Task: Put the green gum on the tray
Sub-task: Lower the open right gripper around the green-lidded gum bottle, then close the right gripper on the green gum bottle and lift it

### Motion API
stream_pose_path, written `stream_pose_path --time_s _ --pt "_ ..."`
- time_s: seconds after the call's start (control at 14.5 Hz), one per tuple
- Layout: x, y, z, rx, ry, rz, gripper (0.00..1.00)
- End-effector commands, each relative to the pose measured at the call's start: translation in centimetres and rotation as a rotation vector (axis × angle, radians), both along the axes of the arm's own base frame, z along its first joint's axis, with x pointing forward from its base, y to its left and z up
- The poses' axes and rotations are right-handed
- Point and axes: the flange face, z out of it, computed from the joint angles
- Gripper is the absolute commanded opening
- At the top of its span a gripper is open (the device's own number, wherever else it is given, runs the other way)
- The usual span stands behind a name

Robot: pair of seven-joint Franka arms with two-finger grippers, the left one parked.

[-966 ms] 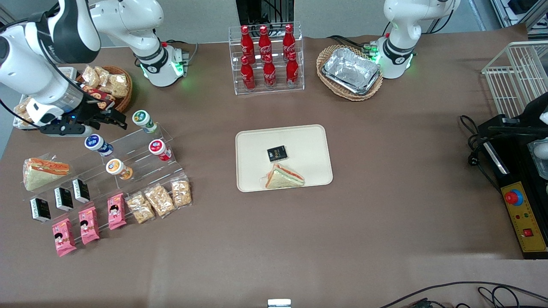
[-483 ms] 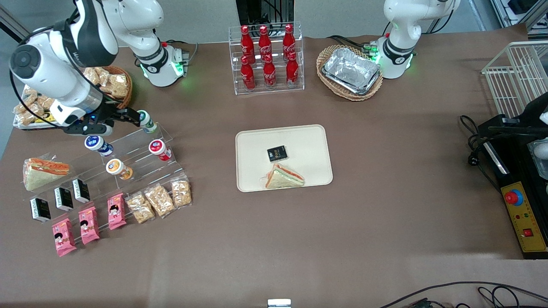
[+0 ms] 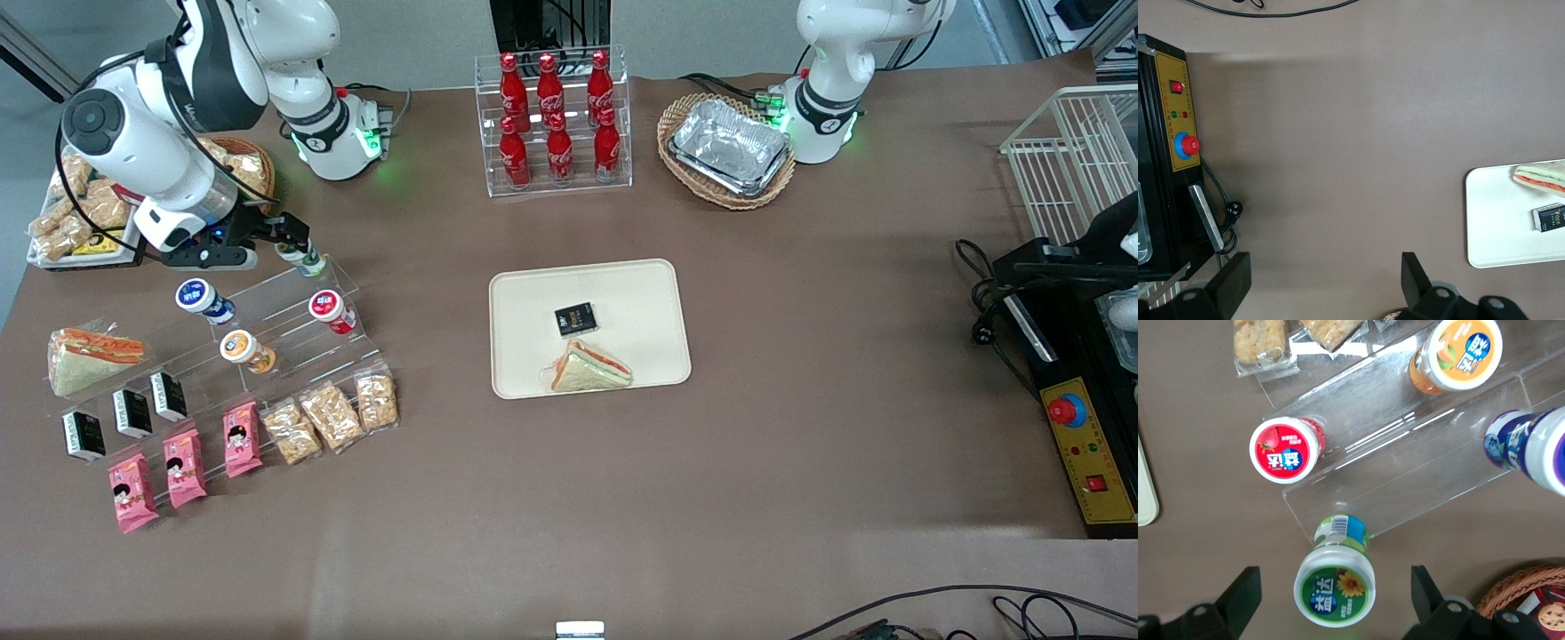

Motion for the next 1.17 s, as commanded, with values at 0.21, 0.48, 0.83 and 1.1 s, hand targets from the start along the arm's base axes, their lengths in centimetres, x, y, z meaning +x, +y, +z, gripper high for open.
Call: stream_pose_path --time_s 0.21,0.48,0.83,1.1 --pt "-2.9 0.1 -1.8 0.016 -0.047 -0.019 1.00" --pt "-3.6 0.7 -3.3 0.014 -0.049 -0.002 0.95" --pt "-3.9 0.7 -3.7 0.013 -0.044 0.000 0.92" --pt "-3.9 0.7 -3.8 0.008 -0.036 -0.006 0.82"
